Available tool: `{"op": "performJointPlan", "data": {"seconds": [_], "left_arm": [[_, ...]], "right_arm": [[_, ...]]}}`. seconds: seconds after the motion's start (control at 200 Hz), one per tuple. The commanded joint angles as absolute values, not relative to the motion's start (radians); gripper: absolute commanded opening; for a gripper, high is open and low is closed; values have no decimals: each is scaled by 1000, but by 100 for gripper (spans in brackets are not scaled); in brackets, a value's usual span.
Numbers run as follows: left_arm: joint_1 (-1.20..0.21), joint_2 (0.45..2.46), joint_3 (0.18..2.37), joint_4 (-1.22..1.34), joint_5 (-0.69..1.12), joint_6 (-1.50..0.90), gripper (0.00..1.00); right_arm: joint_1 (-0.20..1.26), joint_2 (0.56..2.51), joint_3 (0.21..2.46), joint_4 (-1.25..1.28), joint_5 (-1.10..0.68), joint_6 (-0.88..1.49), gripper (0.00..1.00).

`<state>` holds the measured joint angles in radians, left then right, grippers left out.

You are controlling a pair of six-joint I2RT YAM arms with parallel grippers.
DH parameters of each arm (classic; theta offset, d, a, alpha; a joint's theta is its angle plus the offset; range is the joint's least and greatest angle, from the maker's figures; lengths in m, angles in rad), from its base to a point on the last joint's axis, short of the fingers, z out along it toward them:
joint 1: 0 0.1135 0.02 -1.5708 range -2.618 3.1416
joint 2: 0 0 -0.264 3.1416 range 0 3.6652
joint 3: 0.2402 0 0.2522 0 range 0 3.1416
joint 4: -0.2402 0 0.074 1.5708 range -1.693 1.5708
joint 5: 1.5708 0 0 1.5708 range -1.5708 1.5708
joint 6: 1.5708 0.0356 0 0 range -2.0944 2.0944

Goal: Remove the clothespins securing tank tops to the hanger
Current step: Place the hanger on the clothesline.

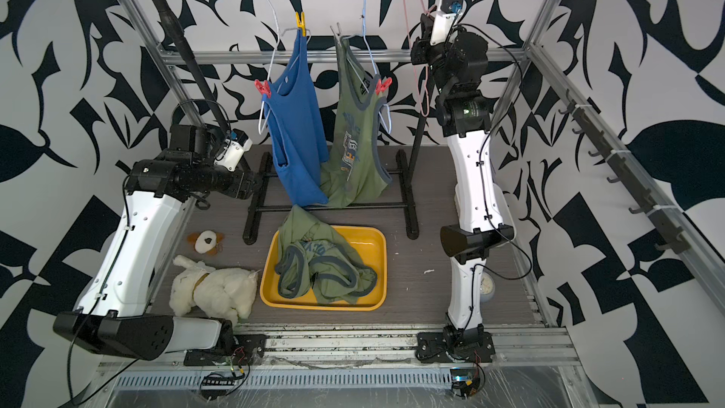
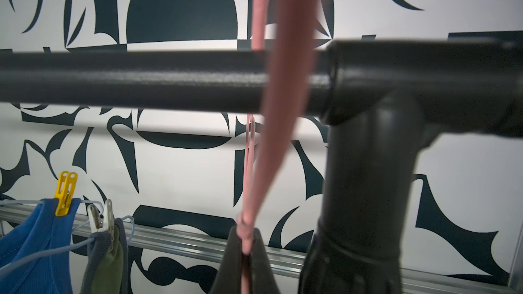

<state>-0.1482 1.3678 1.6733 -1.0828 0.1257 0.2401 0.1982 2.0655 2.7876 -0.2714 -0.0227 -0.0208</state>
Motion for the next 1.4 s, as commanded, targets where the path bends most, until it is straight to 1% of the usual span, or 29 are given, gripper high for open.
{"op": "performJointPlan", "data": {"seconds": [0.0,0.305,0.75,0.78,0.85,0.925,1.065,1.235,1.395], "left_arm": [[-143,1376,1703,-1100,146,247,72],[-141,1377,1706,-1104,156,245,72],[-140,1348,1682,-1092,168,245,73],[-140,1347,1680,-1091,171,245,73],[-140,1343,1678,-1089,176,244,73],[-140,1339,1681,-1087,185,242,73],[-140,1332,1690,-1088,208,238,73],[-139,1318,1697,-1089,220,236,73],[-140,1291,1673,-1082,219,236,73]], "right_arm": [[188,2053,2820,-226,-26,7,0],[178,2080,2843,-219,-26,34,0],[176,2074,2831,-300,-58,76,0],[177,2071,2831,-308,-63,82,2],[177,2060,2822,-323,-70,90,11],[178,2041,2804,-339,-86,91,16],[178,2015,2795,-375,-100,105,21],[178,1979,2794,-410,-115,110,31],[177,1905,2734,-423,-134,118,35]]}}
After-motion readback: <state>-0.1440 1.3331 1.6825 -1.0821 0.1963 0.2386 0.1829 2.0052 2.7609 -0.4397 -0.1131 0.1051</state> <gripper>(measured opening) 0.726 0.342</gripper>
